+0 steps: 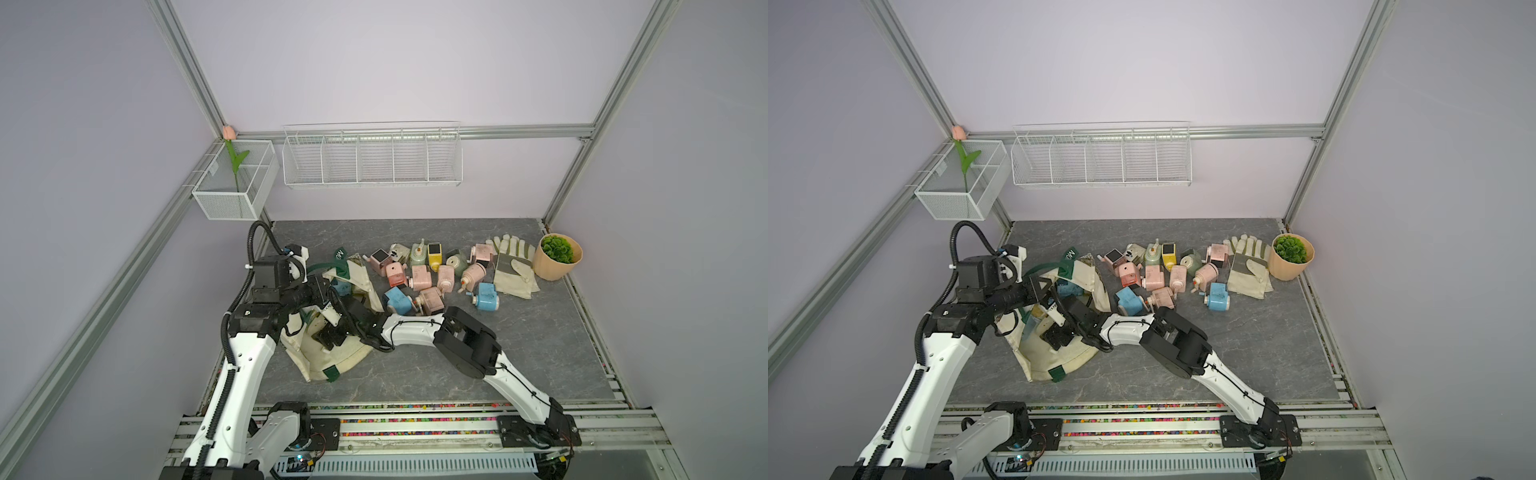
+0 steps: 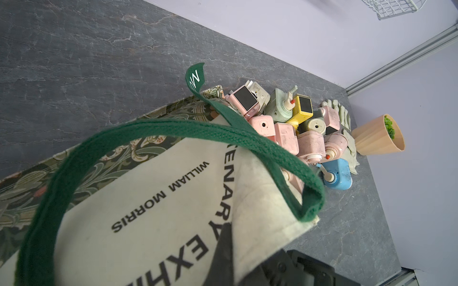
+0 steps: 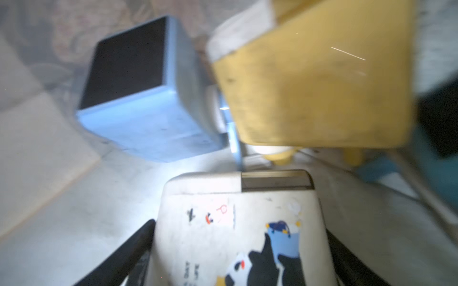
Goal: Take out the pencil sharpeners from the tote bags
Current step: Pick up the pencil sharpener from the canvas bag.
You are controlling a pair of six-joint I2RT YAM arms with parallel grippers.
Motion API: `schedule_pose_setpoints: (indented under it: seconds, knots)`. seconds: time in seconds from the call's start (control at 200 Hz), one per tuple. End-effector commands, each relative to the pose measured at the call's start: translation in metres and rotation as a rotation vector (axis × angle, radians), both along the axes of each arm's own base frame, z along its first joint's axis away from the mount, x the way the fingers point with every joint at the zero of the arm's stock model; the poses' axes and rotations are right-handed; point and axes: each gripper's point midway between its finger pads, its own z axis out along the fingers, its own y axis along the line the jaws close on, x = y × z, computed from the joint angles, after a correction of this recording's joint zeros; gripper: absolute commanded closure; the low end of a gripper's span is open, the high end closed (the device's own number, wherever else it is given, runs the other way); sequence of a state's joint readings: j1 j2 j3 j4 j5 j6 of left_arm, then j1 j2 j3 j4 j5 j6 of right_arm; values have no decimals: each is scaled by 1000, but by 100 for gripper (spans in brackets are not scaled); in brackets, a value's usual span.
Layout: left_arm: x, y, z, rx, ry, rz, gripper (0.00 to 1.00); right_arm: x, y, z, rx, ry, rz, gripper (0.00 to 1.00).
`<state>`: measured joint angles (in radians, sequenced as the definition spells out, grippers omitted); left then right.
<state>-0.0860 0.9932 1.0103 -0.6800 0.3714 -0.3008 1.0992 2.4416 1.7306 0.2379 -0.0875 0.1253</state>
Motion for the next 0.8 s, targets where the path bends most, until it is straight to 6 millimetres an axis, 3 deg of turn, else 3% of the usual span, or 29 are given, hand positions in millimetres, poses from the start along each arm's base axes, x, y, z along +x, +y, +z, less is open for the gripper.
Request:
schedule_pose_setpoints:
  seconds: [0.0,0.19,0.795]
  knots:
    - [-1,-4,9,-9,-28,-19,100,-4,-11,7,-19,-25,42,18]
    - [-1,-4,9,-11,-27,-19,100,-13,-26,27,1,-62,58,24]
    - [1,-1,4,-1,-8,-4,100,-84,-83,116,84,-130,188,33]
